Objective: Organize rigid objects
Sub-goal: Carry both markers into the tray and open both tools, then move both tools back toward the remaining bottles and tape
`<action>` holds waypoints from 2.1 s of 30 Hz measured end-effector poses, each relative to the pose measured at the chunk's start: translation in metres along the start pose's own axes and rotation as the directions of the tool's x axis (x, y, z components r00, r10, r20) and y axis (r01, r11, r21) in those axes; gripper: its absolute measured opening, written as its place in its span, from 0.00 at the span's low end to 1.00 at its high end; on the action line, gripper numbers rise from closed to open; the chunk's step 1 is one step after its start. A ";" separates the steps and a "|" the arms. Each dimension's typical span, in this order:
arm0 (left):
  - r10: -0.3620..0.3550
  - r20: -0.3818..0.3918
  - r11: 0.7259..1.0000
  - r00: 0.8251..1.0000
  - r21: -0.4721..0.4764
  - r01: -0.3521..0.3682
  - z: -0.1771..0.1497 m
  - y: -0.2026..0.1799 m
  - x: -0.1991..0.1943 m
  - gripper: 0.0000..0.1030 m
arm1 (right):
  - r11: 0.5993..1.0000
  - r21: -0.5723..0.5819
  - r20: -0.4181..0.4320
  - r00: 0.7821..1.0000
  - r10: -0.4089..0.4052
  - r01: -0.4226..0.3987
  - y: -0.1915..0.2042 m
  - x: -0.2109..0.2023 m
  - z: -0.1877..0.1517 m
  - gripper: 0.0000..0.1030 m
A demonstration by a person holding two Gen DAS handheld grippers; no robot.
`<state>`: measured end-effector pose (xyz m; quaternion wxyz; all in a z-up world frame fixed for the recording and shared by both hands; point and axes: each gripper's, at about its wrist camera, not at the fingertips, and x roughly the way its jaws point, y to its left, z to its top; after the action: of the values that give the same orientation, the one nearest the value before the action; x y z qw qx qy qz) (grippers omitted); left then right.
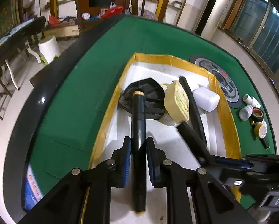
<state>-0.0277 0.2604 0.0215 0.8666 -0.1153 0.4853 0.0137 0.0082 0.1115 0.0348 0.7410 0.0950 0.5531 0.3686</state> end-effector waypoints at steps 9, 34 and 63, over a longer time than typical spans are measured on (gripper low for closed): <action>-0.069 0.104 0.995 0.992 -0.062 0.076 -0.015 0.024 -0.041 0.48 | 0.996 0.058 -0.041 0.997 -0.071 0.073 -0.004 0.037 0.028 0.14; -0.084 0.191 0.989 0.978 -0.102 0.105 -0.038 0.025 -0.090 0.66 | 0.983 -0.033 0.178 0.969 -0.173 0.182 0.009 -0.025 0.023 0.60; -0.200 0.057 0.916 0.978 0.365 0.166 -0.013 -0.234 -0.033 0.68 | 0.789 0.496 0.534 0.589 -0.606 0.363 -0.265 -0.258 -0.092 0.99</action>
<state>-0.0246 0.0333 0.0866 0.8923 0.0004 0.4256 -0.1507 0.0135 -0.2699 0.0489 0.9330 0.1879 0.3068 -0.0106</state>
